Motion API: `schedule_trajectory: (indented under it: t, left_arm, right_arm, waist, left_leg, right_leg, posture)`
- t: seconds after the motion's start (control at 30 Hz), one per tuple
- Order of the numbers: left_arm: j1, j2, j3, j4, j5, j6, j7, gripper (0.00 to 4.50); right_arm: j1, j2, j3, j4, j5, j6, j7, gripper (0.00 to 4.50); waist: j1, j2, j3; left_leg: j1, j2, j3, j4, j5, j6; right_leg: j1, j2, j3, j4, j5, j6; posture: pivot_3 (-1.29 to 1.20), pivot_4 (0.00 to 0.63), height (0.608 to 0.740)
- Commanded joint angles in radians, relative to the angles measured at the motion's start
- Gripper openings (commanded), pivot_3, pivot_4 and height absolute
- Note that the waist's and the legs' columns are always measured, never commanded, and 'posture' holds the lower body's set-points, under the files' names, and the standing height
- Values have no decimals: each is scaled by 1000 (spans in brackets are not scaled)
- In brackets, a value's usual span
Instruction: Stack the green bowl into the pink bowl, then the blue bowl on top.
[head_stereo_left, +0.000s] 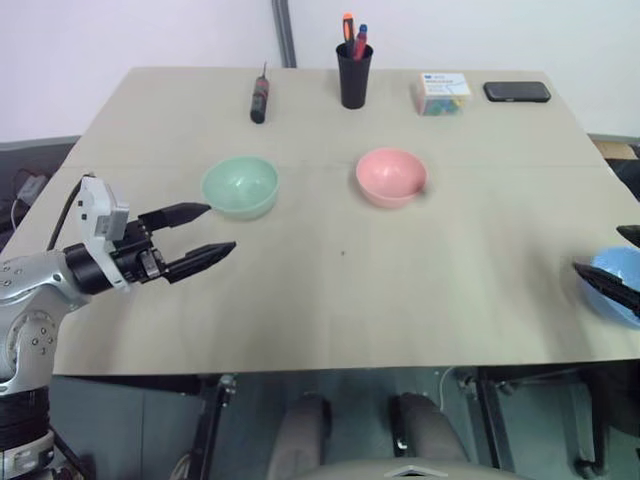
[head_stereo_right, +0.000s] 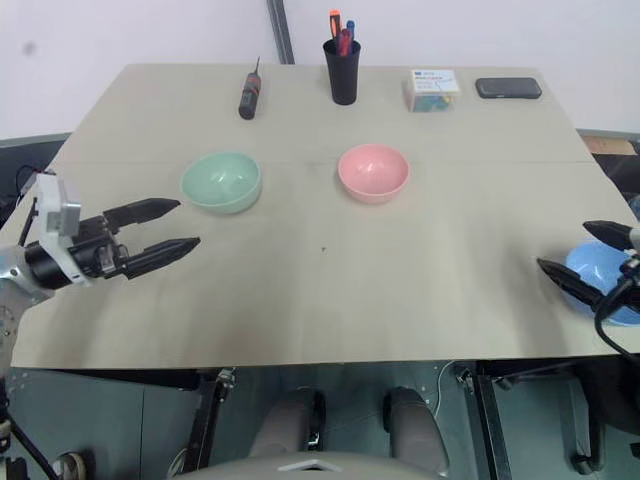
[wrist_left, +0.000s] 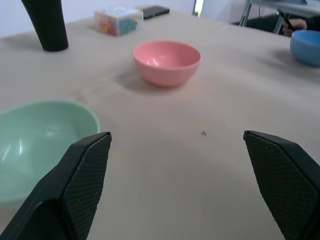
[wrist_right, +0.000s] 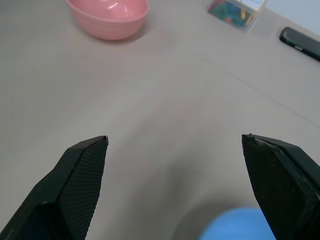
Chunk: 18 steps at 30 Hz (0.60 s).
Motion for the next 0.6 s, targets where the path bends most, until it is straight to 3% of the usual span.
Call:
schedule_trajectory:
  t: [0.03, 0.23, 0.3, 0.43, 0.6]
  left_arm:
    - [-25, -22, -20, -59, -15, -14, 18, 4479]
    - [-48, -73, -62, -91, -56, -8, 13, 4479]
    - [-49, -99, -76, -89, -27, -15, 62, 4479]
    - [11, -170, -79, -138, 12, -40, 163, 4479]
    - [94, -171, -50, -177, 28, -65, 176, 4479]
  right_arm:
    - [-40, 3, 70, -47, -56, 6, -82, 4500]
    - [-181, 33, 248, -68, -104, 87, -211, 4500]
    - [-283, 54, 360, -33, -135, 4, -177, 4500]
    - [-609, 142, 698, 185, -340, -208, -101, 4500]
    - [-867, 266, 881, 503, -471, -428, -15, 4500]
  waist:
    - [1, 0, 0]
    - [0, 0, 0]
    - [-6, 0, 0]
    - [-29, 0, 0]
    - [-23, -1, 1]
  left_leg:
    - [0, 0, 0, 0, 0, 0]
    - [-1, 0, 0, 0, 0, 0]
    - [-1, 0, 0, 0, 0, 0]
    - [1, 0, 1, 0, 0, 0]
    - [-2, 0, -1, 0, 0, 0]
  right_leg:
    - [0, 0, 0, 0, 0, 0]
    - [-1, 0, 0, 0, 0, 0]
    - [-1, 0, 0, 0, 0, 0]
    - [-1, 1, 2, 1, 1, 0]
    - [-5, 0, 0, 4, 1, -1]
  posture:
    - [0, 150, 740]
    - [0, 150, 740]
    - [0, 150, 740]
    - [0, 150, 740]
    - [0, 150, 740]
